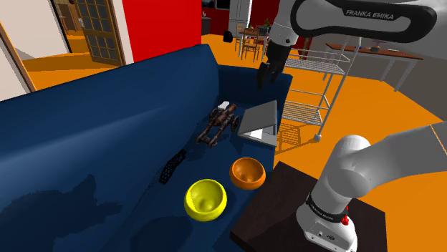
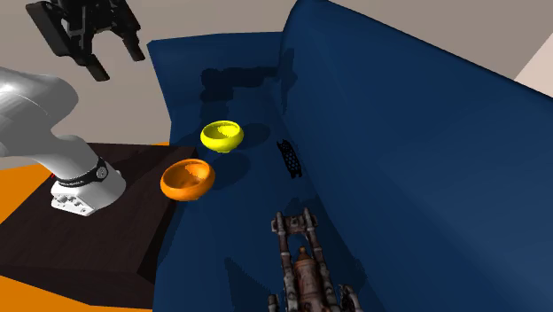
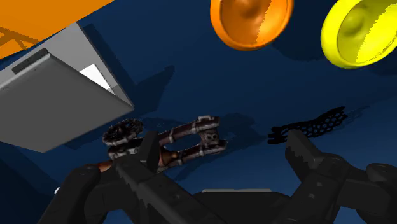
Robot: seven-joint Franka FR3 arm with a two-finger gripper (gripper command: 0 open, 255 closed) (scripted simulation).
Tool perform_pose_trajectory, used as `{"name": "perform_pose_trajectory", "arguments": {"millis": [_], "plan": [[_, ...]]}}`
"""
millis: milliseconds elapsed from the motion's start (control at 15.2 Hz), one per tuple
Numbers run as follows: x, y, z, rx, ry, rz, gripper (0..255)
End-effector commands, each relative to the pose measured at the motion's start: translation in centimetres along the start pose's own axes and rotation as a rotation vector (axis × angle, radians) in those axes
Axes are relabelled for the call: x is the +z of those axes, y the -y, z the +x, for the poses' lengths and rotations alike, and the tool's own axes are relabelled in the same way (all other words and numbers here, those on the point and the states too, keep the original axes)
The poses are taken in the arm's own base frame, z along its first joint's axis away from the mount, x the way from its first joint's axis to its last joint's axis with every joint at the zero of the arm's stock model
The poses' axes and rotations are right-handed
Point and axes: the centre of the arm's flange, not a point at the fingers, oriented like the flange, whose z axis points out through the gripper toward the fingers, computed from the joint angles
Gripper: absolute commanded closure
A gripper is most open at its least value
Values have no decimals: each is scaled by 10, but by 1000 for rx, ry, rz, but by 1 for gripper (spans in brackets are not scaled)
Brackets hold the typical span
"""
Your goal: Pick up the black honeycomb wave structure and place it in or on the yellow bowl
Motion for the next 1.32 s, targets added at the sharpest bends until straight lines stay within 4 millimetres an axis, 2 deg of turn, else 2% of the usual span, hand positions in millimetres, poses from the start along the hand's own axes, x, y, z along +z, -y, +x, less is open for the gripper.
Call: {"name": "perform_pose_trajectory", "arguments": {"millis": [0,1254], "plan": [[0,0,0,0,0,0,0],[194,117,102,462,163,114,0]]}}
